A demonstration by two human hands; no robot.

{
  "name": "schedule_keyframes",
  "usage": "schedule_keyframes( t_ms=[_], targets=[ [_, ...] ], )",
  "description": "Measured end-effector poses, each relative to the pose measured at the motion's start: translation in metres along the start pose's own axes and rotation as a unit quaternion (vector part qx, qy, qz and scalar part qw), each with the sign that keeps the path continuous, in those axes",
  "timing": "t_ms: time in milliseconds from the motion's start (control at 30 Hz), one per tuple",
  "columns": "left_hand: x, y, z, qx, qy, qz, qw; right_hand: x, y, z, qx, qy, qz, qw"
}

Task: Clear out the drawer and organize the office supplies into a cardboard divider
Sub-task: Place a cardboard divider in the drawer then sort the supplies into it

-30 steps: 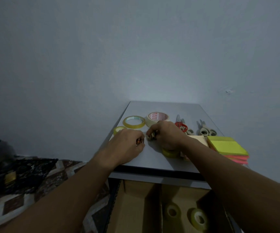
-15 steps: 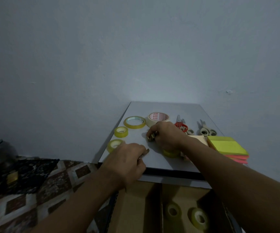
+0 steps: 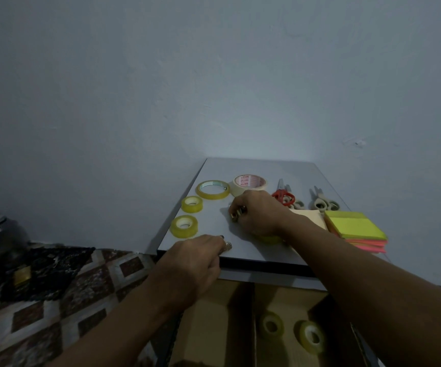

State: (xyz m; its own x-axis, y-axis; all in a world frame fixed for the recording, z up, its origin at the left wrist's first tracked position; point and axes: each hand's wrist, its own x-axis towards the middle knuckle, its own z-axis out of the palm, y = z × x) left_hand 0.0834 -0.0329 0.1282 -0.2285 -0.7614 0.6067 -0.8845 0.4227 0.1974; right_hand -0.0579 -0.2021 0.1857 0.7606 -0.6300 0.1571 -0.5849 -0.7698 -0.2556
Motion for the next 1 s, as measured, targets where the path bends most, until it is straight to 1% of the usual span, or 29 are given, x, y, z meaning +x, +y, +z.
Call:
schedule_keyframes(
  t_ms=[233,333,467,567,700,833,933,1000],
  targets=[
    [-0.007,0.005,-0.006,0.018,0.01,0.016,1.0,0.002,0.001,-0.003,0.001,-0.02,0.003,1.0],
    [-0.011,0.002,-0.007,0.036,0.001,0.02,0.999,0.001,-0.001,-0.004,-0.002,-0.023,0.012,1.0],
    [-0.013,-0.001,-0.007,0.059,-0.003,0.027,0.998,-0.001,-0.009,0.0,-0.055,-0.029,0.0,0.998],
    [-0.01,-0.002,-0.009,0.034,0.018,0.007,0.999,0.003,-0.014,0.004,-0.085,-0.017,0.011,0.996],
    [-0.009,-0.004,-0.011,0.014,0.028,-0.032,0.999,0.007,-0.02,0.008,-0.114,-0.008,0.015,0.993],
    [-0.008,-0.009,-0.009,-0.024,0.061,-0.089,0.994,0.003,-0.023,0.01,-0.121,0.014,0.026,0.992],
    [-0.007,-0.007,-0.009,-0.026,0.061,-0.085,0.994,0.001,-0.022,0.012,-0.111,0.038,0.034,0.993],
    [-0.006,-0.006,-0.009,-0.024,0.051,-0.075,0.996,0.002,-0.021,0.013,-0.129,0.041,0.026,0.99]
  ],
)
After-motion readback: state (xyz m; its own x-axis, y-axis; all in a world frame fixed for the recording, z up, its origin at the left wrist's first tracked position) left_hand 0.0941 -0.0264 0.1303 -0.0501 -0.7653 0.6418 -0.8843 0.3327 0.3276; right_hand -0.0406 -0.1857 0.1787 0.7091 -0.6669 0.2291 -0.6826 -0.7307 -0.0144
